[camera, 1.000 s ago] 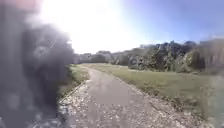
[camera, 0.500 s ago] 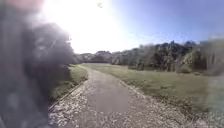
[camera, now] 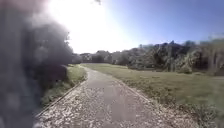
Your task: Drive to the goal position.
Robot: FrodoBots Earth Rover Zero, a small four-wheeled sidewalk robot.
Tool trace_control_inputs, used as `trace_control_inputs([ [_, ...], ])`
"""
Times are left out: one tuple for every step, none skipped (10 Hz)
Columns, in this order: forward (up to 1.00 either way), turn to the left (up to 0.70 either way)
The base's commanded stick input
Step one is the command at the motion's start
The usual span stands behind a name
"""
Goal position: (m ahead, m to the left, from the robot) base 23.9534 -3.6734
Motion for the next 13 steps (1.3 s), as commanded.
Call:
trace_control_inputs([
  [0.5, 0.0],
  [0.5, 0.0],
  [0.5, 0.0],
  [0.5, 0.0],
  [0.5, 0.0],
  [0.5, 0.0],
  [0.5, 0.0],
  [0.5, 0.0],
  [0.5, 0.0],
  [0.5, 0.0],
  [0.5, 0.0],
  [0.5, 0.0],
  [0.5, 0.0],
])
